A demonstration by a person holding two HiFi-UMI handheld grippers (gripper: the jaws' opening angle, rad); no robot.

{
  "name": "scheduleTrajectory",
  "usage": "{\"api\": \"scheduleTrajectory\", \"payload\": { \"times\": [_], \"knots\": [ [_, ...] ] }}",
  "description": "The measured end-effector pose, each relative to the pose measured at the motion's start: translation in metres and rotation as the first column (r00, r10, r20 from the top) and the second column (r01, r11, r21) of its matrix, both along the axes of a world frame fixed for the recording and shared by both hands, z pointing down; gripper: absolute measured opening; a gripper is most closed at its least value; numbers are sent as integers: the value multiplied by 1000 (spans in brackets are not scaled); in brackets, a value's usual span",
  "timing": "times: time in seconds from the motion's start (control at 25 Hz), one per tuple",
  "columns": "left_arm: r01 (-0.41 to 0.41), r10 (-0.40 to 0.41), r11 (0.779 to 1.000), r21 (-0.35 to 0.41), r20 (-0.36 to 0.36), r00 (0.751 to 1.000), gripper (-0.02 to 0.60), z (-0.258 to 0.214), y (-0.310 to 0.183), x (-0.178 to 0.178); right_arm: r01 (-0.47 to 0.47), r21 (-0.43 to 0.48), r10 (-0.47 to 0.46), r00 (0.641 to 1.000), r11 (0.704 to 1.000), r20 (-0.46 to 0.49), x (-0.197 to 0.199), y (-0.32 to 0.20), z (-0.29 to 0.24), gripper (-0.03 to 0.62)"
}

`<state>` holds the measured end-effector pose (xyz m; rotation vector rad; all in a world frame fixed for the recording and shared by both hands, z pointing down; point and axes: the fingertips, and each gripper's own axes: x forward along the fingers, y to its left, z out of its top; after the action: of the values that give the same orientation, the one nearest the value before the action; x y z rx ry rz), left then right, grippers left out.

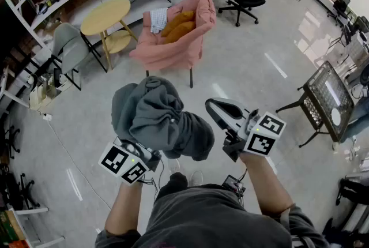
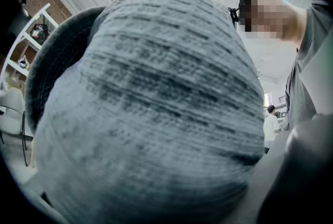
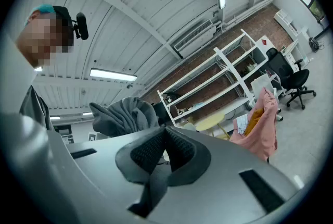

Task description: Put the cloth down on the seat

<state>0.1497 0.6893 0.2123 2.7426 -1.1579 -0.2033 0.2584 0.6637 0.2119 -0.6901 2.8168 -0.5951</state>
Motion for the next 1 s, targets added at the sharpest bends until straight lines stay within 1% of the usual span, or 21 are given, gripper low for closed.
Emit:
{"api": "scheduleTrajectory", "payload": {
  "times": [0.44, 0.56, 0.72, 1.0],
  "knots": [
    [10, -10, 1000, -3, -8, 1000, 262, 7, -12, -7, 15, 1, -15, 1000, 1000, 9, -6, -12, 5, 14],
    [13, -13, 1000, -9, -10, 1000, 262, 12, -17, -12, -11, -8, 11, 1000, 1000, 16, -6, -21, 8, 15],
    [13, -14, 1000, -23, -18, 1000, 262, 15, -40, -33, -28, -30, 28, 1000, 999, 12, -22, -45, 11, 15],
    [4, -5, 1000, -29, -27, 1000, 261, 19, -82, -82, -42, -43, 42, 999, 998, -1, -72, -86, 15, 15]
  ]
}}
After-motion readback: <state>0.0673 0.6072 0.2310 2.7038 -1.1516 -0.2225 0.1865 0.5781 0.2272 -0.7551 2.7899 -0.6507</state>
